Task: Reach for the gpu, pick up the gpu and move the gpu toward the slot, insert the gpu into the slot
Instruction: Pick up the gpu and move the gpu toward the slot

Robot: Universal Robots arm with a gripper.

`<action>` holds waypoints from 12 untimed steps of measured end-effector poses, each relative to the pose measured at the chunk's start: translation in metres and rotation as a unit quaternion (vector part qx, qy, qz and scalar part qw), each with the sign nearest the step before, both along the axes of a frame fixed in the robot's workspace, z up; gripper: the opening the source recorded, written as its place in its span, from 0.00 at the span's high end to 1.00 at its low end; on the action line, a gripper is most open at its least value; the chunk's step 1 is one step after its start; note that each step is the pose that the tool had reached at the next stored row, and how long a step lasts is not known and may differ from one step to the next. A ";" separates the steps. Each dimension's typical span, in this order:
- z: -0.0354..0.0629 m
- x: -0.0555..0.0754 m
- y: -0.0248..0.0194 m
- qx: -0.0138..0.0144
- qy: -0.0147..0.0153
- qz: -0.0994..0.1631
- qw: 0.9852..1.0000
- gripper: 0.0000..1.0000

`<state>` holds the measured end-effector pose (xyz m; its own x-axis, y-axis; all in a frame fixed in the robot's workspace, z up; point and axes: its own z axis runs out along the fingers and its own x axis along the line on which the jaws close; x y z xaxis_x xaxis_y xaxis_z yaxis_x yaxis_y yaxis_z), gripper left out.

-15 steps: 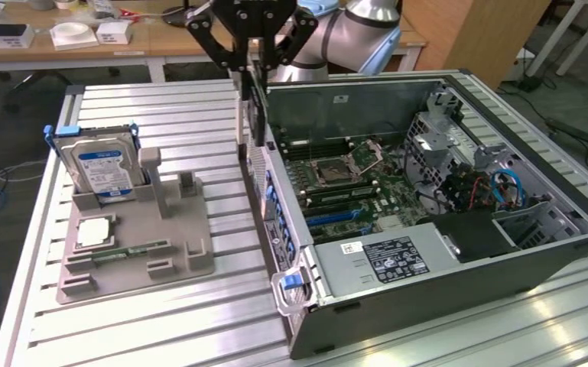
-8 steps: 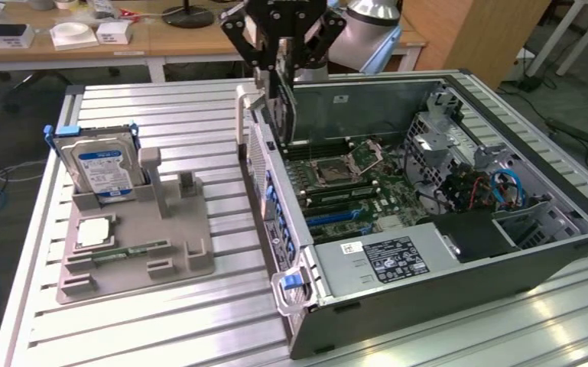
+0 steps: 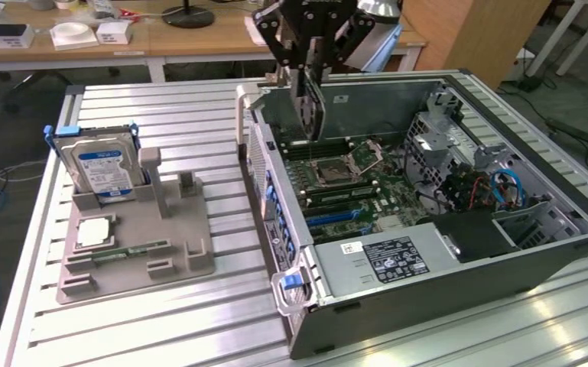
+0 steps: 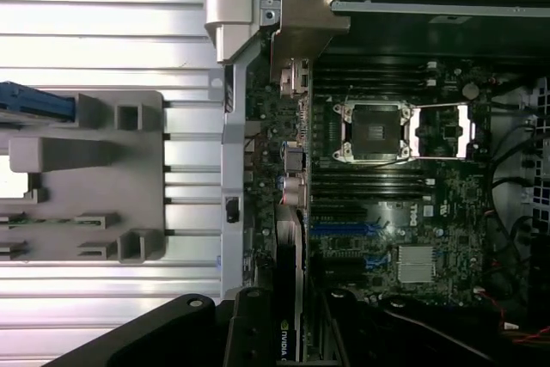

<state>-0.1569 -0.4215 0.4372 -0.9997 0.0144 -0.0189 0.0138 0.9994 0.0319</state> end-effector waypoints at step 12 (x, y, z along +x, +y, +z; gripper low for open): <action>0.0000 0.055 0.0000 0.000 0.000 0.000 1.000 0.74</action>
<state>-0.1023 -0.4215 0.4372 -0.9997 0.0143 -0.0188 0.0137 0.9994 0.0319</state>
